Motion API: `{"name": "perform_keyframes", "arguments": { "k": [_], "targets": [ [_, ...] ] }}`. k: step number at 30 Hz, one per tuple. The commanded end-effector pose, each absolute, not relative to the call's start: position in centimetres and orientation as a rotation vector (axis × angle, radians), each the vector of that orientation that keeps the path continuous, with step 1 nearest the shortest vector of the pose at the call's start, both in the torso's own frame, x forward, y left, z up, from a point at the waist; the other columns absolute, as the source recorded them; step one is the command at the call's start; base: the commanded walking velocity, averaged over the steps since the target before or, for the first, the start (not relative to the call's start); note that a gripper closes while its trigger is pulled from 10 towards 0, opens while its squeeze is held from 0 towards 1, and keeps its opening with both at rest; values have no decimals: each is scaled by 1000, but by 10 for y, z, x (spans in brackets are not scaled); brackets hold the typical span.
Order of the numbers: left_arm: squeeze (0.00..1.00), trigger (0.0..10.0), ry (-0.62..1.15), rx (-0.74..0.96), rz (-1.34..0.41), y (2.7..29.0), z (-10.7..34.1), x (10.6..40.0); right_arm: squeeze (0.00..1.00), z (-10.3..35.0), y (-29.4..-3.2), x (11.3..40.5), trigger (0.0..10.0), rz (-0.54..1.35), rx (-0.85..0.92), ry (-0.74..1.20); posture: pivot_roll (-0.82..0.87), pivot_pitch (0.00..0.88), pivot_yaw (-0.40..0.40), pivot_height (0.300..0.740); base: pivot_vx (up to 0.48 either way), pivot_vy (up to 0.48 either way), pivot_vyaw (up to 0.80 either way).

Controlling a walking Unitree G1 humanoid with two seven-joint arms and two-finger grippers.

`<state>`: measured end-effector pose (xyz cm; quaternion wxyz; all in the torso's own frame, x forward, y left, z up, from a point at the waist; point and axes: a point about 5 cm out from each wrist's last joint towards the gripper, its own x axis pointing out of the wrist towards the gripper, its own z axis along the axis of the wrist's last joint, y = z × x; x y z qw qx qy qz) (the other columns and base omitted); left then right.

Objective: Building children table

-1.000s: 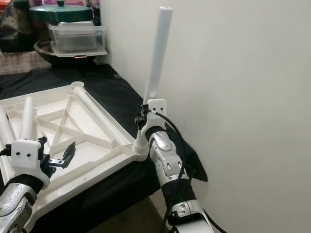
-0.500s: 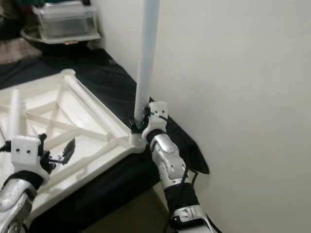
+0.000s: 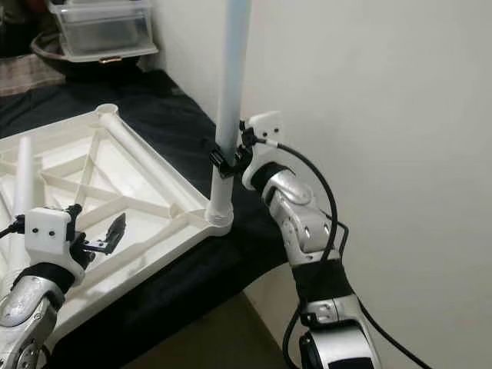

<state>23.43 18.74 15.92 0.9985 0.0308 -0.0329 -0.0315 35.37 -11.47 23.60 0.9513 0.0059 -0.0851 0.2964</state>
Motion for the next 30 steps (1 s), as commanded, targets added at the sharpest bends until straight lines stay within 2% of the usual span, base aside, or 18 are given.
{"name": "perform_keyframes", "arguments": {
  "k": [1, 10, 20, 21, 22, 23, 24, 26, 30],
  "targets": [
    [0, 10000, -53, 67, -70, 186, 155, 236, 0, 231, -121, 358, 10000, 616, 29, -143, 18, 0, -63, 740, 0, 0, 0],
    [0, 10000, -57, 64, -79, 183, 154, 237, 0, 230, -136, 382, 10000, 768, 24, -53, 29, 0, -81, 740, 0, 0, 0],
    [0, 10000, -60, 63, -79, 182, 153, 237, 0, 229, -131, 389, 10000, 897, -9, -40, 44, 0, -95, 740, 0, 0, 0],
    [0, 10000, -60, 64, -79, 182, 153, 237, 0, 228, -131, 389, 9569, 917, -11, -36, 47, 0, -101, 740, 0, 0, 0],
    [0, 10000, -62, 63, -79, 181, 153, 237, 0, 228, -132, 390, 5333, 923, -17, -39, 47, 0, -101, 740, 0, 0, 0],
    [0, 10000, -63, 63, -80, 181, 153, 237, 0, 227, -132, 390, 4471, 925, -20, -40, 51, 0, -105, 740, 0, 0, 0],
    [0, 10000, -63, 63, -80, 181, 153, 237, 0, 227, -132, 390, 4471, 925, -20, -40, 51, 0, -105, 740, 0, 0, 0],
    [0, 10000, -66, 61, -79, 180, 153, 237, 0, 225, -133, 392, 0, 934, -18, -36, 58, 0, -109, 740, 0, 0, 0],
    [0, 10000, -69, 60, -77, 180, 154, 237, 0, 222, -135, 393, 0, 936, -9, -33, 62, 0, -111, 740, 0, 0, 0]
  ]
}}
